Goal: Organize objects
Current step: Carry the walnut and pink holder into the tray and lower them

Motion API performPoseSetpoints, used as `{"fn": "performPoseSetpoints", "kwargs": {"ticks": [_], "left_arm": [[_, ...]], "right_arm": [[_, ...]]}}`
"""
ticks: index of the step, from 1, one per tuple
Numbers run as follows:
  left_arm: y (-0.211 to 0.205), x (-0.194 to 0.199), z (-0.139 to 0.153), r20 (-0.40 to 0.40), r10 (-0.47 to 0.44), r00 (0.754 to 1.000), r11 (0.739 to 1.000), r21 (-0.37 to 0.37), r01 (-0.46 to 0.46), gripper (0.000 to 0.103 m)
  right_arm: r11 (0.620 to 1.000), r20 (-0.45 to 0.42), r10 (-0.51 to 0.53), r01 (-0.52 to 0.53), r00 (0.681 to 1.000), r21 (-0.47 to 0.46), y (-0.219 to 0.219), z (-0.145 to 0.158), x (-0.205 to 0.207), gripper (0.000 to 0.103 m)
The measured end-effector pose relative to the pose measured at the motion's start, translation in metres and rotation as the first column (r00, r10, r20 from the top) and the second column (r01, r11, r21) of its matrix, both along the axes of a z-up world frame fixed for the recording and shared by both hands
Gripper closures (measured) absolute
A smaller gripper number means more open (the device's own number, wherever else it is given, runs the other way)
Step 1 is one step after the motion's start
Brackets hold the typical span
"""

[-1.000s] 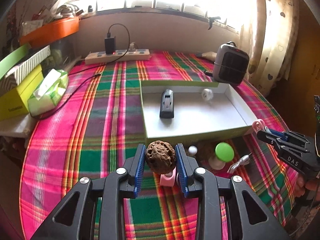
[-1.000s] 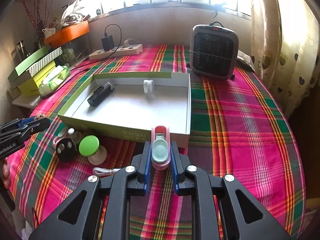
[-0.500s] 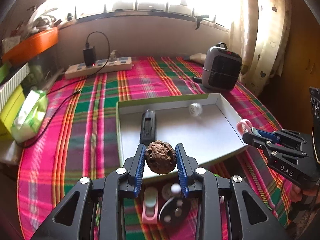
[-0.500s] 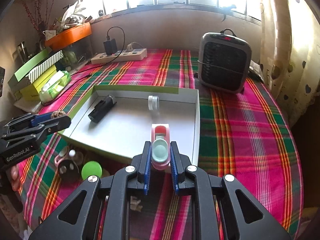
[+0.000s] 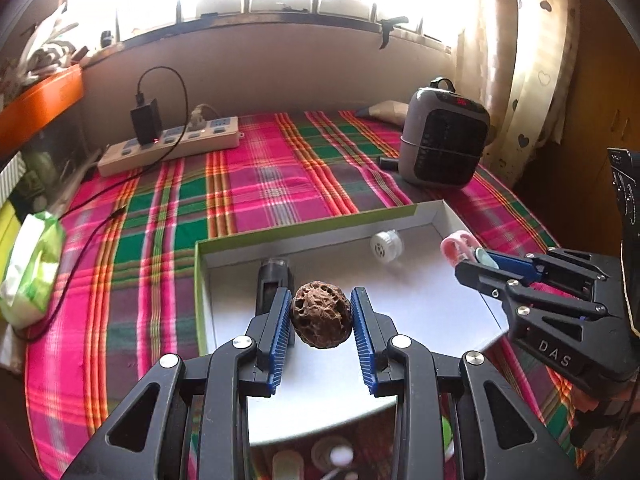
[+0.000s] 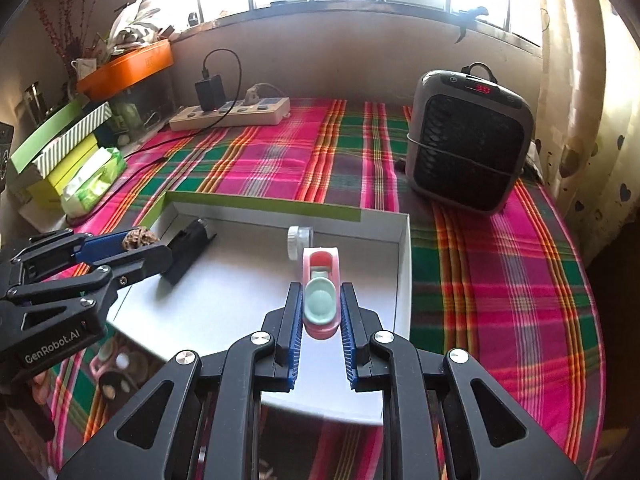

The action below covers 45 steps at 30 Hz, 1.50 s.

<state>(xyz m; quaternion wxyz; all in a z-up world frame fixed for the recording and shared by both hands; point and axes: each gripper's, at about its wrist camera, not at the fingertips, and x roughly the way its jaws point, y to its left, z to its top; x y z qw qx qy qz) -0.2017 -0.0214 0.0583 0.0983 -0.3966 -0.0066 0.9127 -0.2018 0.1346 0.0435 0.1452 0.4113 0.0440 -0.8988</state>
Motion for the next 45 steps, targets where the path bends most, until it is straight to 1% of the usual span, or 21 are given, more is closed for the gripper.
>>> {"fn": "performPoseSetpoints", "kwargs": {"ticks": [6,10,16,21,31,45], "left_arm": [[0.007,-0.022,-0.005,0.019,-0.02,1.0,1.0,-0.013,0.02,0.075],[0.008,-0.037,-0.014,0.055,-0.015,0.998,1.0,-0.009,0.016,0.075],[0.014,-0.052,-0.019,0.059,-0.033,0.998,0.999,-0.038,0.035,0.075],[0.017,-0.061,-0.025,0.073,-0.044,0.996,0.998,-0.043,0.047,0.075],[0.025,-0.069,-0.037,0.104,-0.052,0.993,0.997,-0.059,0.059,0.075],[0.029,-0.074,-0.042,0.132,-0.051,0.99,0.996,-0.07,0.061,0.074]], "right_arm": [[1.0,0.023,-0.025,0.025,0.999,0.01,-0.001,-0.007,-0.021,0.084],[0.999,0.044,-0.037,0.037,0.998,0.014,-0.001,-0.014,-0.033,0.084],[0.999,0.067,-0.048,0.046,0.997,0.024,-0.003,-0.023,-0.048,0.084],[0.998,0.076,-0.056,0.054,0.996,0.034,-0.001,-0.028,-0.055,0.084],[0.998,0.079,-0.052,0.048,0.996,0.052,-0.003,-0.034,-0.062,0.084],[0.996,0.064,-0.037,0.032,0.997,0.081,-0.007,-0.037,-0.063,0.084]]}}
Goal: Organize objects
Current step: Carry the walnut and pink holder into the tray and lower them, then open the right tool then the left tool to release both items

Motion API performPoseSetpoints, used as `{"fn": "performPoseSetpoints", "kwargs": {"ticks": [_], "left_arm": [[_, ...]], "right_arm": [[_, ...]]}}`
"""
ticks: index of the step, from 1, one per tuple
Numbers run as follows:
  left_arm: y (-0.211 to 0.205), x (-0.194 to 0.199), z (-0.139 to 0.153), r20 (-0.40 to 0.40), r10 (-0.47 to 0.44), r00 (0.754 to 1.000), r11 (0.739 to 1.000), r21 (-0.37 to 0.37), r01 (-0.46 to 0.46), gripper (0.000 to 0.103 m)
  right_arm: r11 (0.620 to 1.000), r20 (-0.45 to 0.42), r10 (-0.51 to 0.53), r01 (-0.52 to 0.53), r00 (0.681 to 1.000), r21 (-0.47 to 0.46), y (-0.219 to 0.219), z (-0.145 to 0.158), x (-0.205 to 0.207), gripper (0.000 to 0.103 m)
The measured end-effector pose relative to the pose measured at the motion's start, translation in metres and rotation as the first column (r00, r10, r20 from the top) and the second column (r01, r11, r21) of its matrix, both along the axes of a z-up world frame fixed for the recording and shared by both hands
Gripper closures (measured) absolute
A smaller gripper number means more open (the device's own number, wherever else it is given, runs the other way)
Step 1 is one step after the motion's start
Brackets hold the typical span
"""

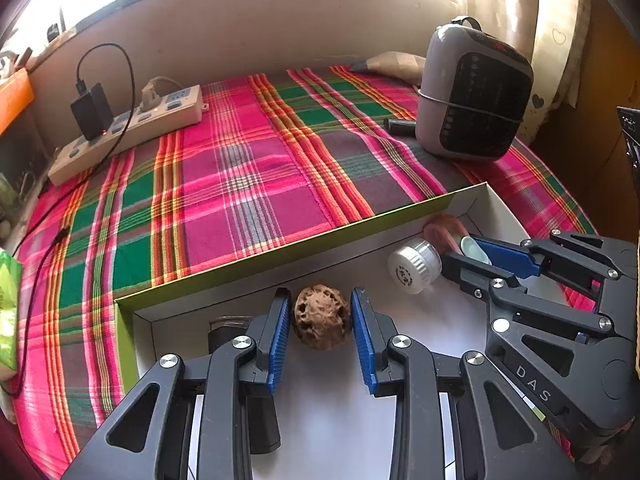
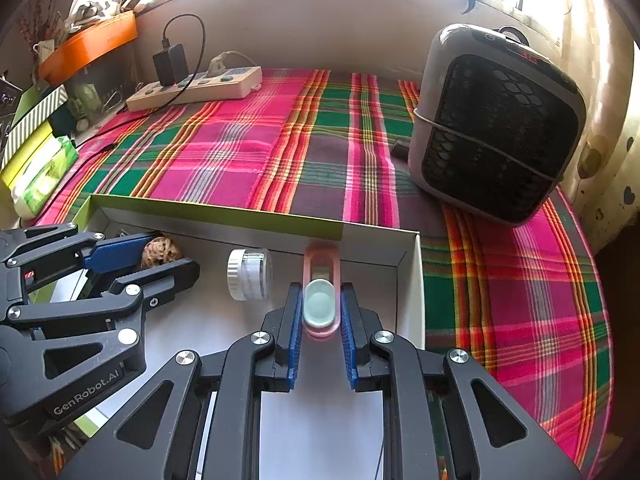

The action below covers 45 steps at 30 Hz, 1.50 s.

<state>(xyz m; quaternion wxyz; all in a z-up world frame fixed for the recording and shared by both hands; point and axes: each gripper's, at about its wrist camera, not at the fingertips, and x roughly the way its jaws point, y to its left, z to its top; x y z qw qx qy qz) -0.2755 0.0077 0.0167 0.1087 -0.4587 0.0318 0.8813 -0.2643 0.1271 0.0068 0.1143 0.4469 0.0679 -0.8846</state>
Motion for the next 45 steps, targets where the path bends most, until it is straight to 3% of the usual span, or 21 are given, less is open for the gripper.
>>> {"fn": "performPoseSetpoints", "kwargs": {"ticks": [16,20,28,45], "left_arm": [[-0.002,0.0,0.001,0.008,0.016,1.0,1.0,-0.003,-0.016,0.074],[-0.004,0.003,0.006,-0.011,0.026,1.0,1.0,0.003,-0.026,0.074],[-0.009,0.008,0.015,-0.031,0.037,0.999,0.999,0.013,-0.037,0.073],[-0.022,0.043,0.032,-0.073,0.06,0.996,0.997,0.046,-0.057,0.071]], "right_arm": [[1.0,-0.009,0.002,-0.002,1.0,0.007,-0.003,0.002,0.001,0.084],[1.0,-0.015,0.009,-0.009,1.0,0.002,-0.004,0.004,0.003,0.076],[1.0,-0.033,0.005,-0.004,0.999,0.009,-0.004,0.01,0.009,0.075],[1.0,-0.075,-0.011,0.01,0.997,-0.01,0.0,0.027,0.037,0.075]]}}
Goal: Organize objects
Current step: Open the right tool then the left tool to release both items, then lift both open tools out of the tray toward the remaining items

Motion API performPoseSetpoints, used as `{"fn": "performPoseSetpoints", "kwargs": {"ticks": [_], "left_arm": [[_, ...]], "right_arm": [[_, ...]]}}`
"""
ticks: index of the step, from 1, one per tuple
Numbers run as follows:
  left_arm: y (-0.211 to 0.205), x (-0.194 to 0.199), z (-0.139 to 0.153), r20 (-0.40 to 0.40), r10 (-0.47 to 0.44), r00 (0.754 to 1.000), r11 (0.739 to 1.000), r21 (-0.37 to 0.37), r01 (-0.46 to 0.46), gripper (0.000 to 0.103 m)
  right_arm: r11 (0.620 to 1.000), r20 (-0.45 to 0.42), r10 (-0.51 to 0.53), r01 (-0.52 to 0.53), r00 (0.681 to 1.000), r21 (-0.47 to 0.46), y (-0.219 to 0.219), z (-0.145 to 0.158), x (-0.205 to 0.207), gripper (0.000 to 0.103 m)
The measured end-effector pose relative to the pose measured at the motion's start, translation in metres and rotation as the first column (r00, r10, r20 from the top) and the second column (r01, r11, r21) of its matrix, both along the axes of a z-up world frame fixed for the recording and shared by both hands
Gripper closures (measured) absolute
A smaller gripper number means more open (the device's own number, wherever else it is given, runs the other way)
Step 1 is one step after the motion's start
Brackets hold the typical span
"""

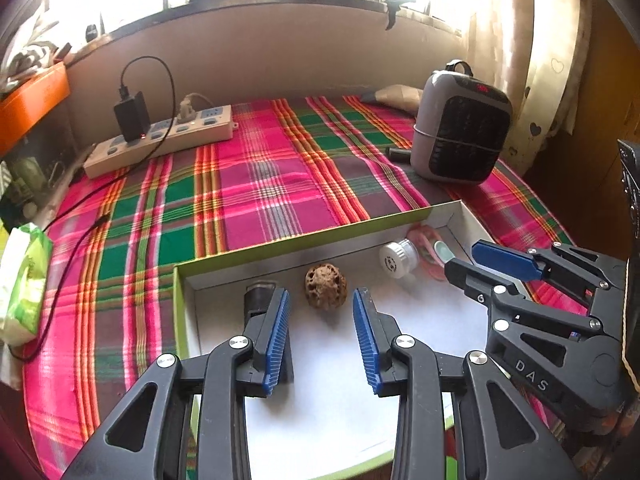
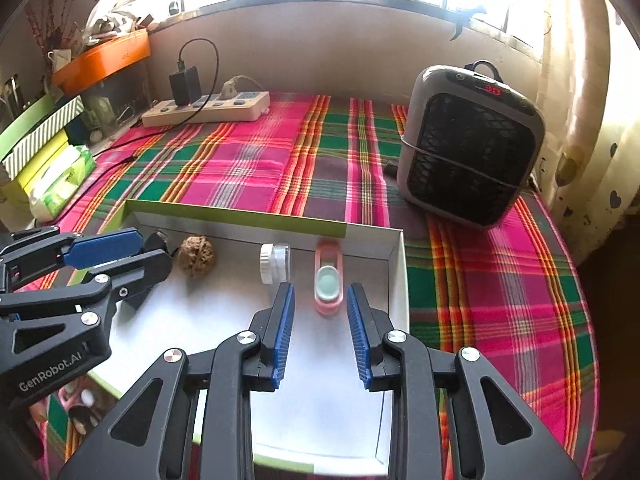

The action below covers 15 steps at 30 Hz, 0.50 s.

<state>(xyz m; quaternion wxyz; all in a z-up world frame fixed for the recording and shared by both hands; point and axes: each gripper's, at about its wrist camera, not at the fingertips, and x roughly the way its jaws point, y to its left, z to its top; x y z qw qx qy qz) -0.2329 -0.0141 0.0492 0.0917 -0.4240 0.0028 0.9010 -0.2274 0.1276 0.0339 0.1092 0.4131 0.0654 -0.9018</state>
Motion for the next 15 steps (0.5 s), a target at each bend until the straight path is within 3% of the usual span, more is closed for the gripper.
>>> {"fn": "performPoseSetpoints", "kwargs": {"ticks": [15], "left_arm": [[-0.02,0.054,0.01,-0.037,0.054,0.998,0.998,0.034,-0.053,0.07]], "right_arm": [[0.999,-0.036,-0.013,0.011,0.999,-0.036,0.004,0.011,0.045,0.074]]}}
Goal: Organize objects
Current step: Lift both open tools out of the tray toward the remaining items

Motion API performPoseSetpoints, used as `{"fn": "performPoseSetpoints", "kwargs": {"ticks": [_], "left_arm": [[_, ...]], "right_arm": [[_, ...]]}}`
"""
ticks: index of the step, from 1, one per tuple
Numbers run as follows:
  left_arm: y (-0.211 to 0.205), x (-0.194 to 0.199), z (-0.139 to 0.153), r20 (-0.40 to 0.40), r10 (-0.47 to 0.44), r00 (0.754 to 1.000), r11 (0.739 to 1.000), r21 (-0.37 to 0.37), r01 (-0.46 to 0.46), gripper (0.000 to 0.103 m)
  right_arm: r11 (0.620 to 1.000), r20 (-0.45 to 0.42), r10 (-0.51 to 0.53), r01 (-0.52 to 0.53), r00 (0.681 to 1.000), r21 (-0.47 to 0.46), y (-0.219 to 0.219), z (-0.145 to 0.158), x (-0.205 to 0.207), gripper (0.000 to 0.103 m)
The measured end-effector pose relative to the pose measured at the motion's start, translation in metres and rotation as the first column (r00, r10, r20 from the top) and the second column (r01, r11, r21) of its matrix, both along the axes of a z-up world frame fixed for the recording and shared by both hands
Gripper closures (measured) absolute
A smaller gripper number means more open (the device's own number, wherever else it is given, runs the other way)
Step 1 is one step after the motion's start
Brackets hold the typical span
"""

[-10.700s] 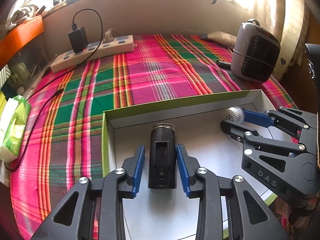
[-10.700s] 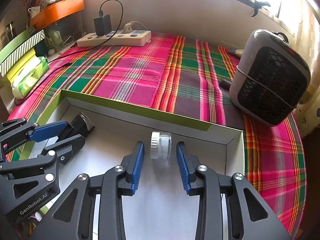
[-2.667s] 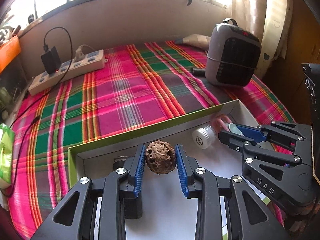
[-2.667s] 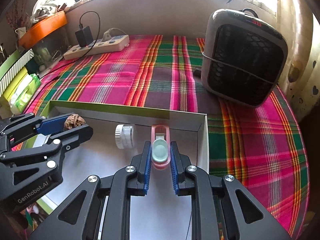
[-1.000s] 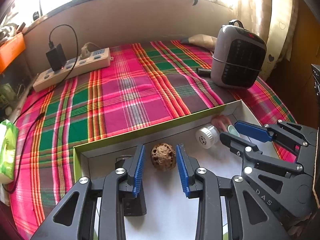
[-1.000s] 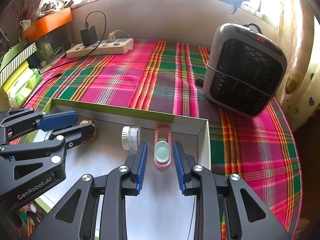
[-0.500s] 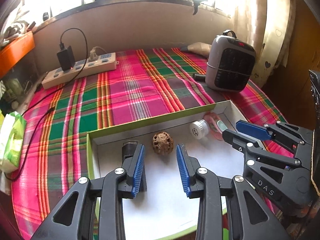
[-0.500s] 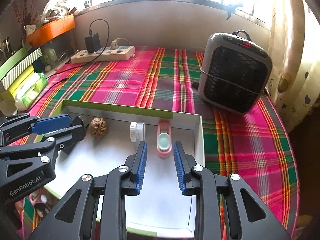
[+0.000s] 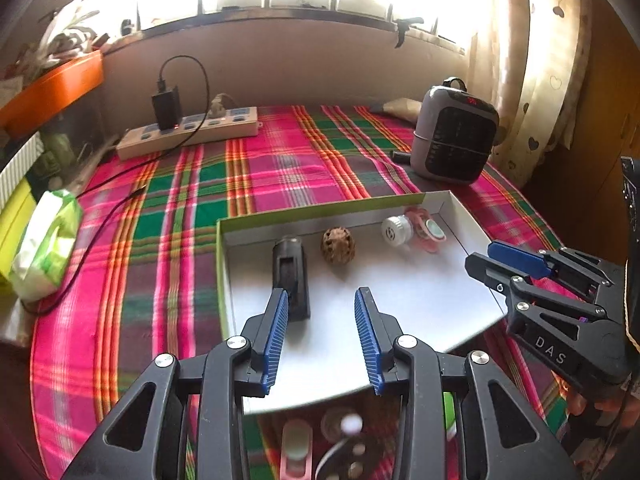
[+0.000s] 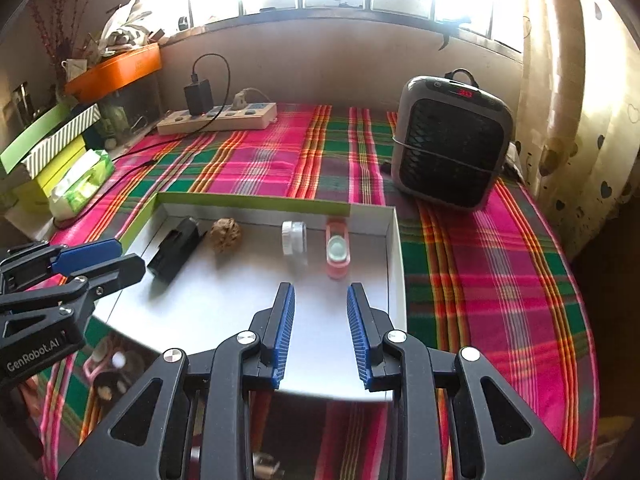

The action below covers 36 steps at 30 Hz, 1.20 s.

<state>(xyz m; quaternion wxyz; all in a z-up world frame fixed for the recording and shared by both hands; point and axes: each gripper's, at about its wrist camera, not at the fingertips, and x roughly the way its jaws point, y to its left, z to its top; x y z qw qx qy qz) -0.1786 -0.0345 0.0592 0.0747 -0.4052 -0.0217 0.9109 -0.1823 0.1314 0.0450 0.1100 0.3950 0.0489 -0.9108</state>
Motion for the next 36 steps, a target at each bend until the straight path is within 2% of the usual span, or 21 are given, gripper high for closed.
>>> {"fn": "performPoseSetpoints", "kwargs": {"ticks": [4,7,13,21,28,36], "left_arm": [[-0.008,0.019,0.001,-0.01,0.02,1.0,1.0,0.023,-0.02,0.07],[-0.016,0.035,-0.001,-0.014,0.035,0.999,0.999,0.036,-0.035,0.07],[-0.026,0.061,-0.004,-0.019,0.046,0.999,0.998,0.033,-0.045,0.069],[-0.032,0.085,-0.02,0.008,0.029,1.0,0.997,0.066,-0.03,0.069],[-0.03,0.096,-0.025,0.012,-0.008,1.0,0.997,0.078,0.007,0.068],[-0.027,0.092,-0.029,0.018,-0.049,0.999,0.995,0.09,0.047,0.067]], "right_arm": [[1.0,-0.015,0.0,0.0,1.0,-0.01,0.002,0.002,0.019,0.074],[1.0,-0.014,-0.003,0.003,1.0,-0.021,0.004,0.0,0.03,0.067],[0.999,-0.021,0.007,-0.008,1.0,-0.049,0.005,-0.001,0.052,0.067],[0.995,-0.009,0.055,-0.056,0.998,-0.081,0.008,-0.014,0.081,0.067],[0.987,0.013,0.118,-0.116,0.993,-0.108,0.0,-0.024,0.084,0.062],[0.983,0.038,0.178,-0.176,0.983,-0.049,-0.019,-0.033,0.087,0.059]]}}
